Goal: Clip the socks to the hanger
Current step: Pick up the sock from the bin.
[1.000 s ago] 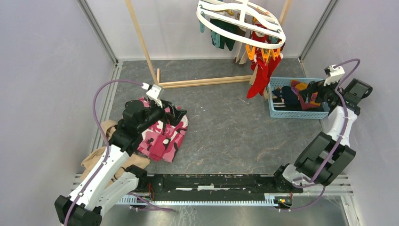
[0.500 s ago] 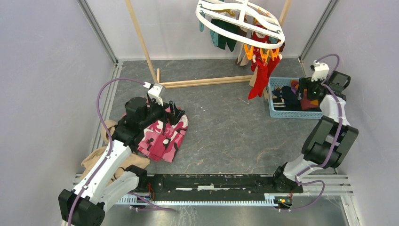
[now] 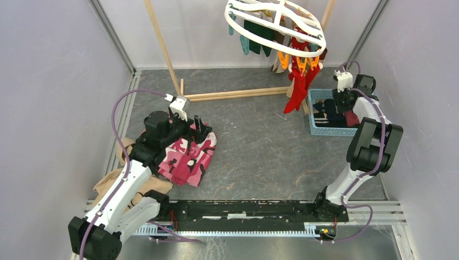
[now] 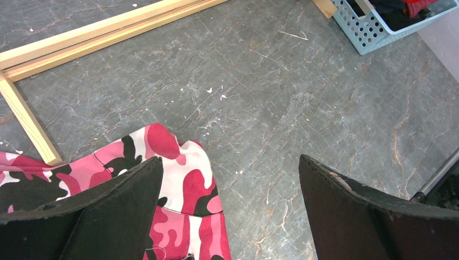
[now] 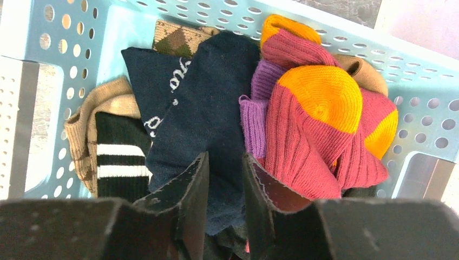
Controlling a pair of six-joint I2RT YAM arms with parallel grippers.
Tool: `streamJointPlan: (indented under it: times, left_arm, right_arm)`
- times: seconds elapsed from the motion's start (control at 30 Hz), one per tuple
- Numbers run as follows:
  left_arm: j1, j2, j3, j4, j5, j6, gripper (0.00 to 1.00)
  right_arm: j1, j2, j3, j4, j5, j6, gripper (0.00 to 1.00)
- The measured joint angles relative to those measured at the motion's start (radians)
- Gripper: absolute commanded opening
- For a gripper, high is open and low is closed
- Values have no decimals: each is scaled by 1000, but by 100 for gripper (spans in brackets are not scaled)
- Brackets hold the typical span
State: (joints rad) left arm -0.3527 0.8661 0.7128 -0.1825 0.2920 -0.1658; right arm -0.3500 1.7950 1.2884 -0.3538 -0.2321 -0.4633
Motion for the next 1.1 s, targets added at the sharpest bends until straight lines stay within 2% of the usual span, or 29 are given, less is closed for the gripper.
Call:
streamJointPlan:
  times: [0.1,0.2,0.27,0.3,0.43,0.57,0.8,0.93,1.1]
  left_arm:
    - [2,0,0,-1,1,0,100]
    - [4,0,0,-3,1,0,100]
    - [5,0,0,-3,1,0,100]
    - [5,0,0,-3,1,0,100]
    - [5,0,0,-3,2,0,100]
    - [5,-5,0,-3,2,0,100]
    - [5,-22,0,-2,6,0,100]
    - [5,-23,0,0,28,0,100]
    - [5,-29,0,9,67,0,100]
  right_arm:
    - [5,2,0,-4,28,-13,32]
    - [5,2,0,-4,43,-19,42]
    - [5,3,0,-4,53,-24,42]
    - [5,3,0,-4,57,-28,39]
    - [6,11,0,-5,59,-43,17]
    - [6,3,-3,-4,53,-50,1]
    - [-21,-185,-27,-5,-17,-39,0]
    - [-79,-343,-27,23,-95,-12,0]
    - [-122,-444,-26,46,-205,22,0]
